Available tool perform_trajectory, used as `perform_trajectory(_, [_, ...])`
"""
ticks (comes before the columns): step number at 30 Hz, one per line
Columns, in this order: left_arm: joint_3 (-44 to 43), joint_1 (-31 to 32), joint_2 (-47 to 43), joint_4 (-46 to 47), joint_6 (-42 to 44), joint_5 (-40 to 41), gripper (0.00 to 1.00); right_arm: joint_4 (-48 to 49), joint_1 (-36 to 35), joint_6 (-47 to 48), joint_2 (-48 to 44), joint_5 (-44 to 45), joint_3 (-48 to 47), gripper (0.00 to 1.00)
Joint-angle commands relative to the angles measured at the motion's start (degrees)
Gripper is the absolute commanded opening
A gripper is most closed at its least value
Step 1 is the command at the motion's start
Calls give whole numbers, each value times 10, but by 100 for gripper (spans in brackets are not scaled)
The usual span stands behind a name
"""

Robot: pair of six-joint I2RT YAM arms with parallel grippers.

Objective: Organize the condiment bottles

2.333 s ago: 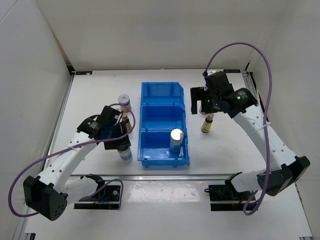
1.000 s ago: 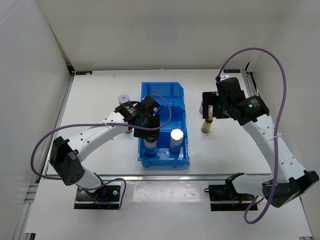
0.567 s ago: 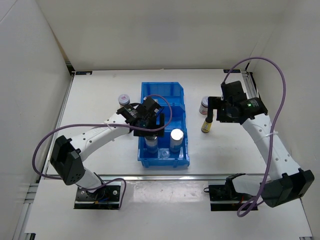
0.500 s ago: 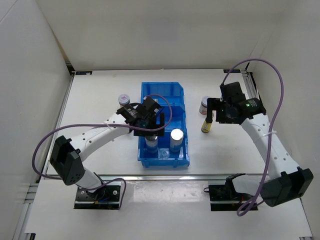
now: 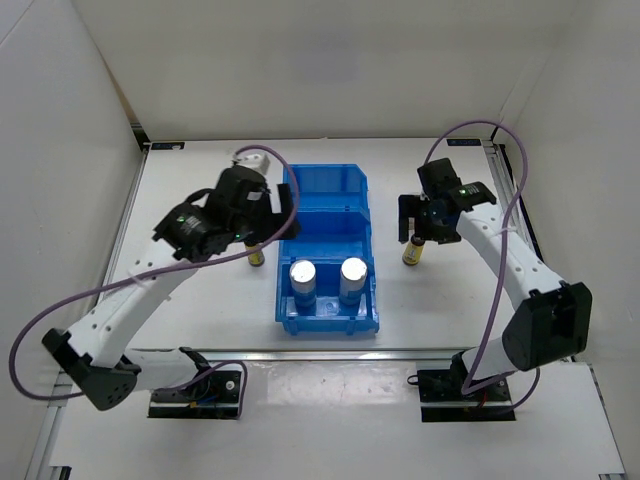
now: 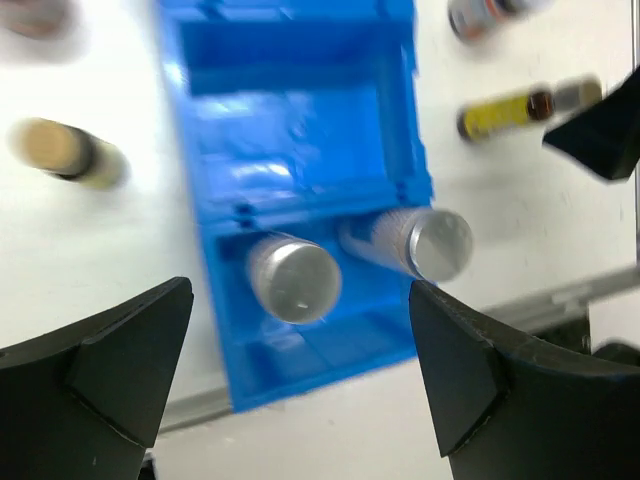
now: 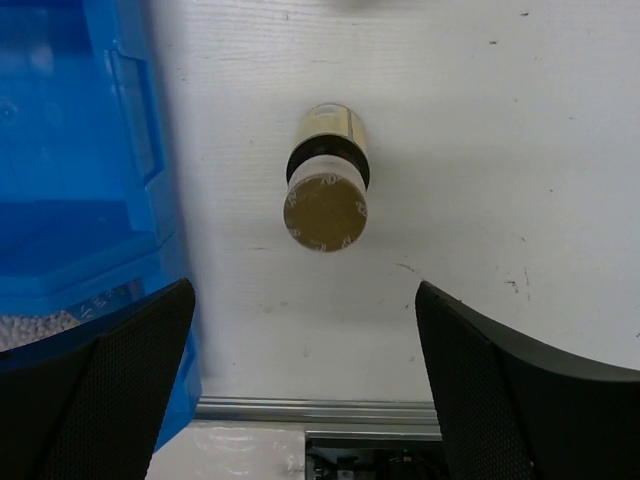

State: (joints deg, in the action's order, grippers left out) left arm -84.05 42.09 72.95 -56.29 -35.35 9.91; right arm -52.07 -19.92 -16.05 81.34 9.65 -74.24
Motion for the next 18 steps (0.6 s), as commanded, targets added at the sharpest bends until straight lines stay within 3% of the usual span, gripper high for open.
perform_trajectory(1, [-15, -45, -38, -39, 36, 36, 100, 23, 1, -6, 21, 2, -10, 92])
perform_trajectory(8, [31, -150, -95, -51, 91, 70, 100, 34, 1, -11, 44, 21, -10, 76])
perform_trajectory(18, [102, -263, -119, -44, 172, 121, 100, 44, 1, -11, 66, 33, -10, 64])
